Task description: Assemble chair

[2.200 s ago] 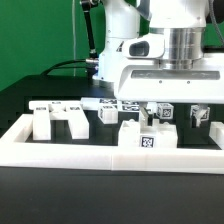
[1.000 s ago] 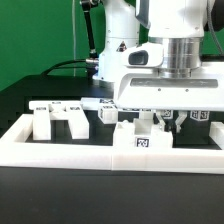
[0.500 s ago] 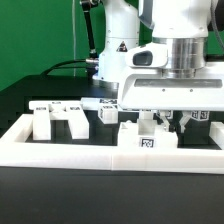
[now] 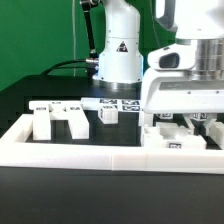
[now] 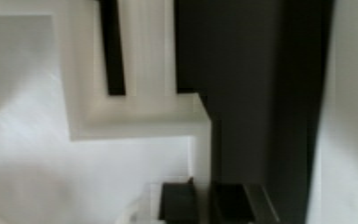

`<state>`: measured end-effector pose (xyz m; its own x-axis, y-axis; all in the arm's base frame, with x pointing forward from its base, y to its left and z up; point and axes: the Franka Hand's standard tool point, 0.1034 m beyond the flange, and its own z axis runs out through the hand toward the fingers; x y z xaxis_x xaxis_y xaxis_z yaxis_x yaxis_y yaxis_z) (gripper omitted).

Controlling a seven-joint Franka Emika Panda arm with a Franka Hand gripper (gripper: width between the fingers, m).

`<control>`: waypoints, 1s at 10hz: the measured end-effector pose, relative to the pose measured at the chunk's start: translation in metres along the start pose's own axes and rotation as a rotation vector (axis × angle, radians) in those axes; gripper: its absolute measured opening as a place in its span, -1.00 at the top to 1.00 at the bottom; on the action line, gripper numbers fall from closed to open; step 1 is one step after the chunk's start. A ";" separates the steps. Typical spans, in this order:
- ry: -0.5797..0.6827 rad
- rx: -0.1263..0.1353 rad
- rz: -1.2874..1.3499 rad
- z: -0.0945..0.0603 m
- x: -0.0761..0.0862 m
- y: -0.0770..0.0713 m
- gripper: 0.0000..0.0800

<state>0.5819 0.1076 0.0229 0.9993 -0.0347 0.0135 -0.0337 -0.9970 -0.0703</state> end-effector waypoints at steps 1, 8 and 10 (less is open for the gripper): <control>0.004 0.002 -0.010 0.000 0.003 -0.007 0.91; 0.022 0.011 -0.073 -0.004 0.024 -0.023 0.91; 0.016 0.011 -0.071 -0.003 0.025 -0.025 0.91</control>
Offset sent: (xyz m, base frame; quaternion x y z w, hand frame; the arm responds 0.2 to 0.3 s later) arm 0.0166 0.0156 -0.0026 0.0227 0.0076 -0.0406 0.9989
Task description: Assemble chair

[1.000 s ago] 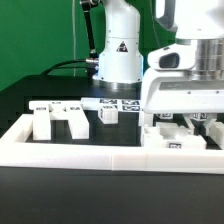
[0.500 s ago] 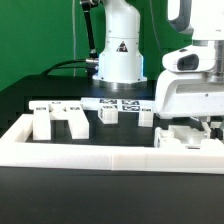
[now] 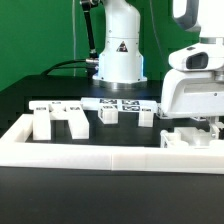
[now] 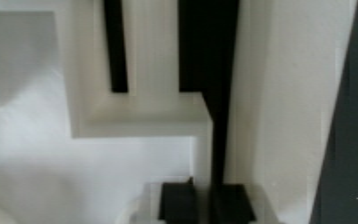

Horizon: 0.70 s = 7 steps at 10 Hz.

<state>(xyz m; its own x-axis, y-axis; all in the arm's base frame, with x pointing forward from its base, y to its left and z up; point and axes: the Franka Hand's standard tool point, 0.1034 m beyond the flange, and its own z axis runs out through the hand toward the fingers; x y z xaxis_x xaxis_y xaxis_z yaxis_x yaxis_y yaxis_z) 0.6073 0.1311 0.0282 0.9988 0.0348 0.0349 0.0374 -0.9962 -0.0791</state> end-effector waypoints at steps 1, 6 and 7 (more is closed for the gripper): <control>-0.002 0.000 0.001 0.000 0.000 -0.001 0.73; -0.018 -0.007 0.029 -0.034 -0.003 0.005 -0.39; -0.018 -0.012 0.054 -0.046 -0.012 0.009 -0.58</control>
Offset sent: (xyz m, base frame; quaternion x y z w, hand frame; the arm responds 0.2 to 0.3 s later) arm -0.0135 -0.0096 0.0229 -0.0222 -0.0385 0.0266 0.9987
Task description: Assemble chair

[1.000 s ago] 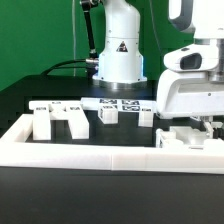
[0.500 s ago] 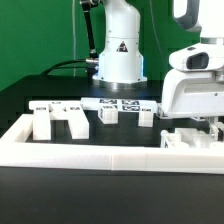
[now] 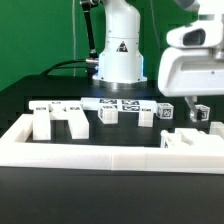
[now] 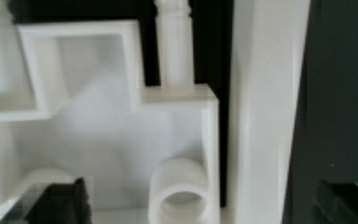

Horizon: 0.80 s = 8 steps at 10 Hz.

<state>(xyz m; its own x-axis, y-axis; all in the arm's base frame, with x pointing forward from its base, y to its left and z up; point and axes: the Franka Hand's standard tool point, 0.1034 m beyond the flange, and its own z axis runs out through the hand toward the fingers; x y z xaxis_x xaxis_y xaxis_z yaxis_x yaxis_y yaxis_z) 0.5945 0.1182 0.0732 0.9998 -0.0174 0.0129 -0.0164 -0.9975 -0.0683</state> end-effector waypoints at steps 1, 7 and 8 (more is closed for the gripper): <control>-0.014 -0.007 0.033 -0.004 -0.017 0.005 -0.61; -0.052 -0.039 0.071 -0.004 -0.085 0.042 -0.62; -0.053 -0.040 0.072 -0.003 -0.086 0.043 -0.62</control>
Offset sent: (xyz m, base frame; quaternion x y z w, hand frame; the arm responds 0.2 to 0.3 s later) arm -0.0716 -0.0398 0.0016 -0.0532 -0.0044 0.0567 0.9970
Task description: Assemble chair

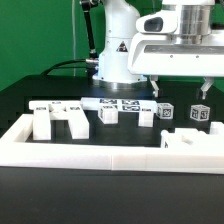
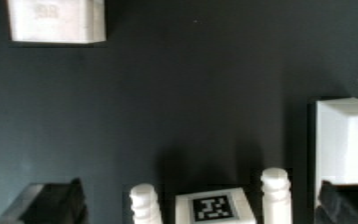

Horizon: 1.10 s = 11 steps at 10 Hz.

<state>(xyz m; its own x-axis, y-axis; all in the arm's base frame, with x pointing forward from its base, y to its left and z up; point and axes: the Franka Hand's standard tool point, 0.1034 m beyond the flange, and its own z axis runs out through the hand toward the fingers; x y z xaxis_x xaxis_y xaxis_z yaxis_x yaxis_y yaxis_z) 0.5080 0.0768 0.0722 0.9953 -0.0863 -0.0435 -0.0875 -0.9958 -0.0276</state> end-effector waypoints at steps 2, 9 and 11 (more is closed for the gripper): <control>-0.003 -0.001 0.007 0.001 -0.001 0.003 -0.62; -0.048 -0.021 0.021 0.017 -0.025 0.061 -0.62; -0.145 -0.020 -0.027 0.018 -0.029 0.062 -0.62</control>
Offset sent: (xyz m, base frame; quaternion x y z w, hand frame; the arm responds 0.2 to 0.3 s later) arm -0.0346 -0.0608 -0.0079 0.0064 -0.0468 0.0351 0.9983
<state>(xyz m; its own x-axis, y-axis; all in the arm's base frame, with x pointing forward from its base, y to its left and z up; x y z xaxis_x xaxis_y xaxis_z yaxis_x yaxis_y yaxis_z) 0.4726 0.0180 0.0541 0.9808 -0.0558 -0.1868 -0.0588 -0.9982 -0.0109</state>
